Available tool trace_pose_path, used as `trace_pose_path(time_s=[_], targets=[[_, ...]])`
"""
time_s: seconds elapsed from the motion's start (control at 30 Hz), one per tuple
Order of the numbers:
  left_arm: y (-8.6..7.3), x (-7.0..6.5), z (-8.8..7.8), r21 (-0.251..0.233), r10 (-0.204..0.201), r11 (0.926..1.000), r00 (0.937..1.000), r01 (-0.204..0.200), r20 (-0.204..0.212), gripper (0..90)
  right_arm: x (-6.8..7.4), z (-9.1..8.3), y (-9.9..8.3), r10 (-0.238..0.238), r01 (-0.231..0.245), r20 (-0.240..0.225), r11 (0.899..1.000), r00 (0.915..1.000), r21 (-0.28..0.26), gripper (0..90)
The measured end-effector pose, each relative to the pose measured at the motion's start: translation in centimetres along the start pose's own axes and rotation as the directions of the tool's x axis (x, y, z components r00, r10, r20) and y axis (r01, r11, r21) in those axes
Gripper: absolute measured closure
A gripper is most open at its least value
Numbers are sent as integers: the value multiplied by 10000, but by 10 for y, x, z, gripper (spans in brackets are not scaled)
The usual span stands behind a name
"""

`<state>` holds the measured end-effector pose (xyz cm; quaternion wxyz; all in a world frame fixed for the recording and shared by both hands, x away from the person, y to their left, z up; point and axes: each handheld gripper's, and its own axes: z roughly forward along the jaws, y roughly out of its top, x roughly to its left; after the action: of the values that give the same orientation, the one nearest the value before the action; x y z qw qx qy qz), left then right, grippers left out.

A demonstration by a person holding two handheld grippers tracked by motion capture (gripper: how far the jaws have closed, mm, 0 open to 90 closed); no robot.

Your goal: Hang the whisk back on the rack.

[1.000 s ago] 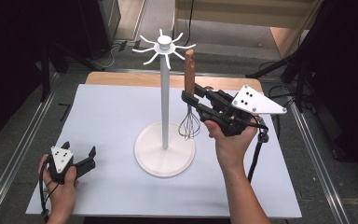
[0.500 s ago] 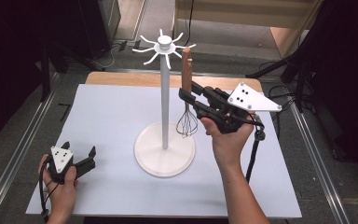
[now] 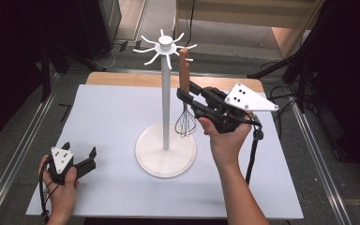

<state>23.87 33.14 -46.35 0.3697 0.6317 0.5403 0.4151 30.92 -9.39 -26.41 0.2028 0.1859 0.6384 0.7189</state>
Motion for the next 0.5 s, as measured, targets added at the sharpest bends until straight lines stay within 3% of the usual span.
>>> trace_pose_path(time_s=[0.5], targets=[[0,0,0,13,11,10000,10000,-11,-7,136,0,0,-5,14,-14,63,10000,10000,-42,701]])
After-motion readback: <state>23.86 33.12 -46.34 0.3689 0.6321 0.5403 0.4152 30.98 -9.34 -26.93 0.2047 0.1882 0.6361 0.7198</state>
